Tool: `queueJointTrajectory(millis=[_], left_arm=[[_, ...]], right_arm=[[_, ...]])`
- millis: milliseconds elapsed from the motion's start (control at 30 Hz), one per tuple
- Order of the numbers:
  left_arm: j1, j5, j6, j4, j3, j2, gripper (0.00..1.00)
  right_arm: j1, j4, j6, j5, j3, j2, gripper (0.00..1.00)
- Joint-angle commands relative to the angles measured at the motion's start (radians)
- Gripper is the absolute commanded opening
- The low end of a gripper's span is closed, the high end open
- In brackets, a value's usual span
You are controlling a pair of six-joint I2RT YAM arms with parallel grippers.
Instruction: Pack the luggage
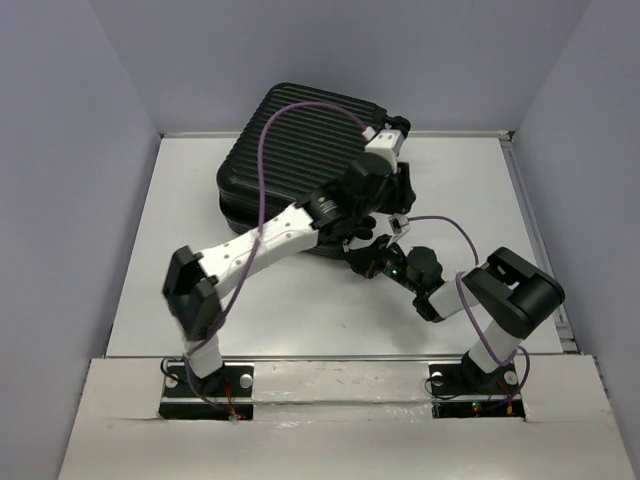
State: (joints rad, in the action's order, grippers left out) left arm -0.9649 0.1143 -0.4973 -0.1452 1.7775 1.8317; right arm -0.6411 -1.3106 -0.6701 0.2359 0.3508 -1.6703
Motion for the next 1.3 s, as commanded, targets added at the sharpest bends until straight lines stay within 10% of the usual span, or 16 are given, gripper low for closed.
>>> queueJointTrajectory(millis=[0, 233, 833, 1267], left_arm=[[0.002, 0.137, -0.004, 0.022, -0.404, -0.384, 0.7], [0.005, 0.182, -0.147, 0.079, -0.75, -0.582, 0.78], [0.012, 0.208, -0.222, 0.341, -0.687, -0.359, 0.86], [0.014, 0.257, -0.207, 0.398, -0.609, -0.249, 0.69]], right_arm=[[0.008, -0.134, 0.033, 0.008, -0.006, 0.032, 0.07], [0.008, -0.154, 0.02, 0.034, -0.003, -0.002, 0.07], [0.008, -0.199, 0.024, 0.052, -0.056, -0.003, 0.07], [0.008, -0.239, 0.027, 0.053, -0.056, -0.042, 0.07]])
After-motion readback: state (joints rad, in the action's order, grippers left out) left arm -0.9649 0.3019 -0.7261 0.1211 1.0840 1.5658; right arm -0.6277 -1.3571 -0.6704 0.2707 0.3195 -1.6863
